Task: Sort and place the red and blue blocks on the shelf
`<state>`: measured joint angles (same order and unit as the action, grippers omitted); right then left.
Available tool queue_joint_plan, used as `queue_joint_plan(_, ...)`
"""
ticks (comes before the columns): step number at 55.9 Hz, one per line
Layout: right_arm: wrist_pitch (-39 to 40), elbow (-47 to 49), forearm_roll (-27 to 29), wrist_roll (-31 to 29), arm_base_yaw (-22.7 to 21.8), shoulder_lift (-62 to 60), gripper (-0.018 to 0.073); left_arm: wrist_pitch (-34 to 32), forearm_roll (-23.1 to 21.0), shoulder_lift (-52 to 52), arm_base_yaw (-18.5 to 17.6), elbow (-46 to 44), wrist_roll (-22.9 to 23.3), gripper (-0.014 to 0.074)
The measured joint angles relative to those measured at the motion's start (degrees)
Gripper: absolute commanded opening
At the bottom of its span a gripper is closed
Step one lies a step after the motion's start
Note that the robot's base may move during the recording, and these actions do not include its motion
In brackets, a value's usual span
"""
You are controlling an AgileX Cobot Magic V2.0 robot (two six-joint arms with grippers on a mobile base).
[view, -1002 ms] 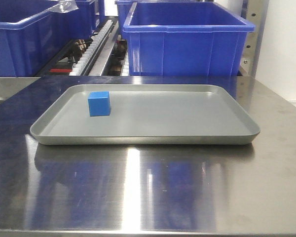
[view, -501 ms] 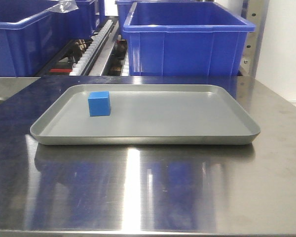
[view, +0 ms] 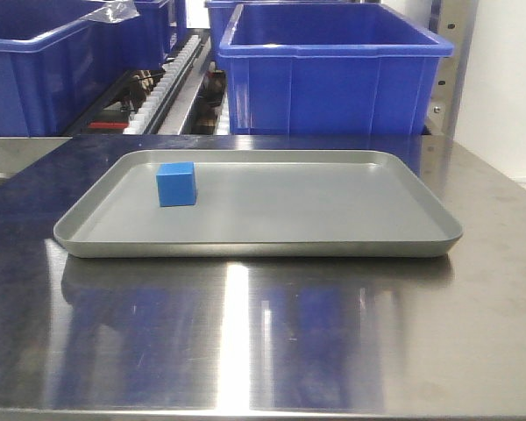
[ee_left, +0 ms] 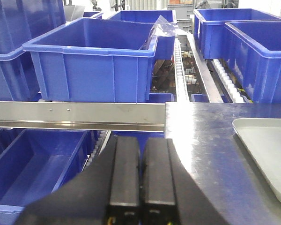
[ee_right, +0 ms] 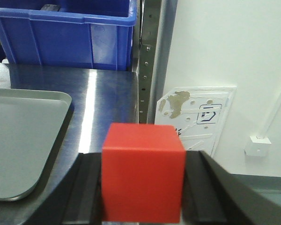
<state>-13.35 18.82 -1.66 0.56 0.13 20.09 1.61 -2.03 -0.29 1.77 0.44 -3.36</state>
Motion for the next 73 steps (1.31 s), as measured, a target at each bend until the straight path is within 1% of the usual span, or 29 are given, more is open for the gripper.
queue_joint_plan(14,-0.05,0.00,-0.02,0.00,0.00,0.00,0.0383,0.00,-0.48,0.00,0.00,0.00,0.00,0.0080)
queue_joint_plan(17,-0.05,0.00,-0.02,0.00,0.00,0.00,0.0383,1.02,-0.48,0.00,-0.24,-0.15,0.00,0.0080)
queue_joint_plan(22,-0.05,0.00,-0.02,0.00,0.00,0.00,0.0383,4.54,-0.60,0.81,-1.71,-2.47,0.00,0.0080)
queue_joint_plan(25,-0.05,0.00,-0.02,0.00,0.00,0.00,0.0383,5.87,-1.60,2.28,-2.96,-4.39,0.14,0.0080)
queue_joint_plan(30,-0.05,0.00,-0.02,0.00,0.00,0.00,0.0383,8.27,-2.33,6.40,-5.99,-8.65,2.46,0.0080)
queue_joint_plan(36,-0.05,0.00,-0.02,0.00,0.00,0.00,0.0383,12.34,-2.67,13.04,-9.52,-13.69,4.06,0.0080)
queue_joint_plan(42,-0.14,0.00,-0.02,0.00,0.00,0.00,0.0383,16.76,-2.67,21.50,-13.04,-18.31,4.39,0.0080)
queue_joint_plan(53,-0.14,0.00,-0.02,0.00,0.00,0.00,0.0383,18.68,-2.67,38.66,-18.22,-25.94,4.61,0.0080)
queue_joint_plan(59,-0.14,0.00,-0.02,0.00,0.00,0.00,0.0383,19.58,-2.67,46.49,-20.15,-30.59,4.61,0.0080)
queue_joint_plan(65,-0.14,0.00,-0.02,0.00,0.00,0.00,0.0383,22.64,-2.67,55.32,-21.93,-37.21,5.42,0.0080)
queue_joint_plan(69,-0.14,0.00,-0.02,0.00,0.00,0.00,0.0383,24.44,-2.67,60.42,-22.87,-41.61,7.01,0.0080)
queue_joint_plan(73,-0.14,0.00,-0.02,0.00,0.00,0.00,0.0383,26.01,-2.42,65.55,-23.74,-46.40,9.85,0.0080)
